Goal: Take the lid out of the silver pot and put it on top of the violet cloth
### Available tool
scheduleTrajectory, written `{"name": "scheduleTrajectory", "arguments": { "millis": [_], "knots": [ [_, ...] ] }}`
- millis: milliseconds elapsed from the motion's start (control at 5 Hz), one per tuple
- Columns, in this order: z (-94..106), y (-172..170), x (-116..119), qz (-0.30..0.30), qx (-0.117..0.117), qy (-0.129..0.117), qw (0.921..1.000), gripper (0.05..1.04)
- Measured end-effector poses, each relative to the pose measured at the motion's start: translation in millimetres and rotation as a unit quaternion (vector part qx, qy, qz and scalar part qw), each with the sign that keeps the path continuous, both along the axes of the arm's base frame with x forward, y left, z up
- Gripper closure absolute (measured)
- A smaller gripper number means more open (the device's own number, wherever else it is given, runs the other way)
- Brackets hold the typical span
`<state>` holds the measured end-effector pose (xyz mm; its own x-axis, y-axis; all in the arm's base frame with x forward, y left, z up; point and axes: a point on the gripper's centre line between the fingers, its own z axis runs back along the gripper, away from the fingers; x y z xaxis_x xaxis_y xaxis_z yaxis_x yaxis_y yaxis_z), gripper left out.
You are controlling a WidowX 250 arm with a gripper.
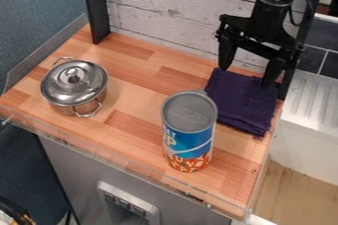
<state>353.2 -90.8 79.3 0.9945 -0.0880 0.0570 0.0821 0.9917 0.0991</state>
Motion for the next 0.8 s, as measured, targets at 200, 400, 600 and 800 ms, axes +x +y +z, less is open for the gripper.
{"name": "scheduleTrajectory", "arguments": {
  "millis": [200,400,600,800],
  "knots": [
    [-13.9,0.8,-3.6,-0.002,0.004,0.017,0.9999,0.083],
    [-21.7,47.9,-19.8,0.048,0.004,0.038,0.9981,0.083],
    [-12.2,104.0,-34.7,0.120,0.005,0.024,0.9924,0.083],
    [-13.9,140.7,-55.0,0.145,0.013,0.021,0.9892,0.083]
  ]
}}
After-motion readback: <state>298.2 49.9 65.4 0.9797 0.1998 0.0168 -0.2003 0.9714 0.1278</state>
